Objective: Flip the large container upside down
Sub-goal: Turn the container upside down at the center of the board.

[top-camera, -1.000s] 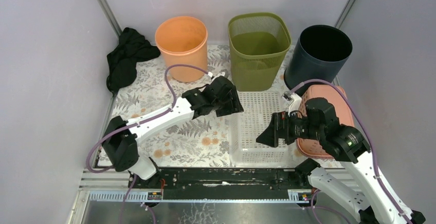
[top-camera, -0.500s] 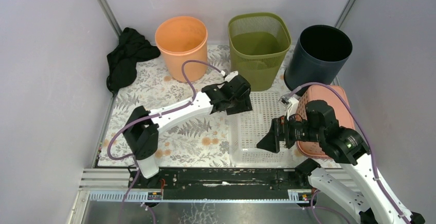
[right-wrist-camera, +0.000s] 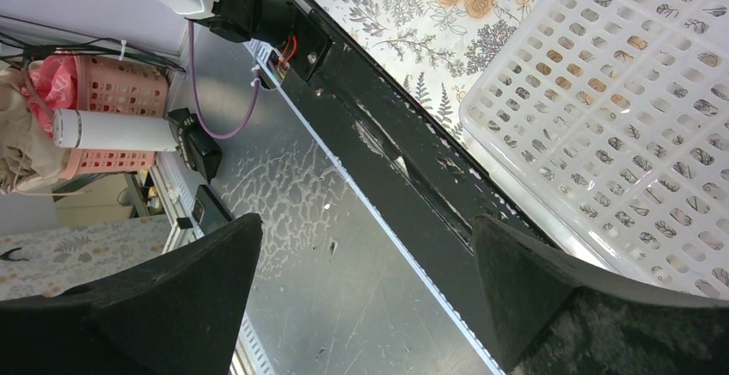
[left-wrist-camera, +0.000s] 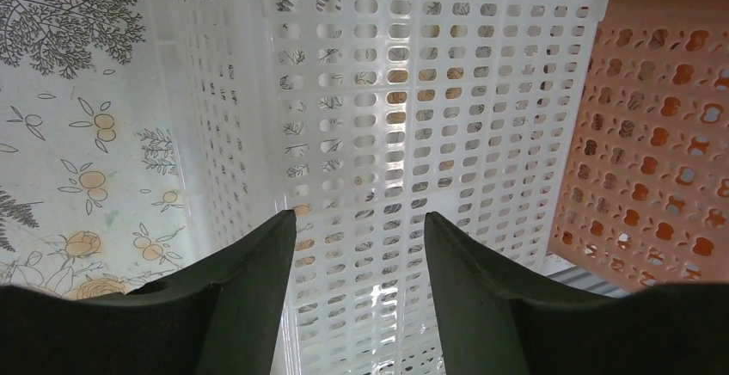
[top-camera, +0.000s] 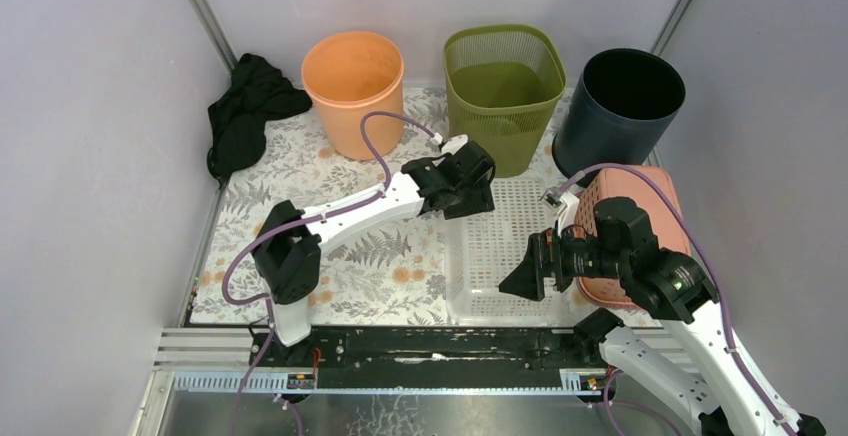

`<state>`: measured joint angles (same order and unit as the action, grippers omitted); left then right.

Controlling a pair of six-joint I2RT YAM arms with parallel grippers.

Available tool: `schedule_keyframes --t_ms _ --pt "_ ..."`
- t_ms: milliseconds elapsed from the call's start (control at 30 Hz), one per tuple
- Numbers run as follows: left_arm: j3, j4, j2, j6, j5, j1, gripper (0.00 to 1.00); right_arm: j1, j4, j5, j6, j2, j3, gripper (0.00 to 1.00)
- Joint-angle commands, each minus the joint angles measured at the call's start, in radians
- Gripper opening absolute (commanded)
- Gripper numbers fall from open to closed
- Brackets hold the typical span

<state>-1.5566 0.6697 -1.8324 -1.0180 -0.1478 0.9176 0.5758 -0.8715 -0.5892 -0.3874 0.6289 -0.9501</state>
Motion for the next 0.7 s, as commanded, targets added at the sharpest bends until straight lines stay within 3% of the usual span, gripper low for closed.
schedule_keyframes --t_ms 0,667 --pt "-0.032 0.03 -0.008 0.008 -0.046 0.002 0.64 0.009 0.044 -0.028 0.018 -0.006 0.0 0.99" --pt "-0.028 0.021 -0.025 0.034 -0.036 -0.007 0.64 0.02 0.051 -0.012 0.022 0.03 -0.005 0.99"
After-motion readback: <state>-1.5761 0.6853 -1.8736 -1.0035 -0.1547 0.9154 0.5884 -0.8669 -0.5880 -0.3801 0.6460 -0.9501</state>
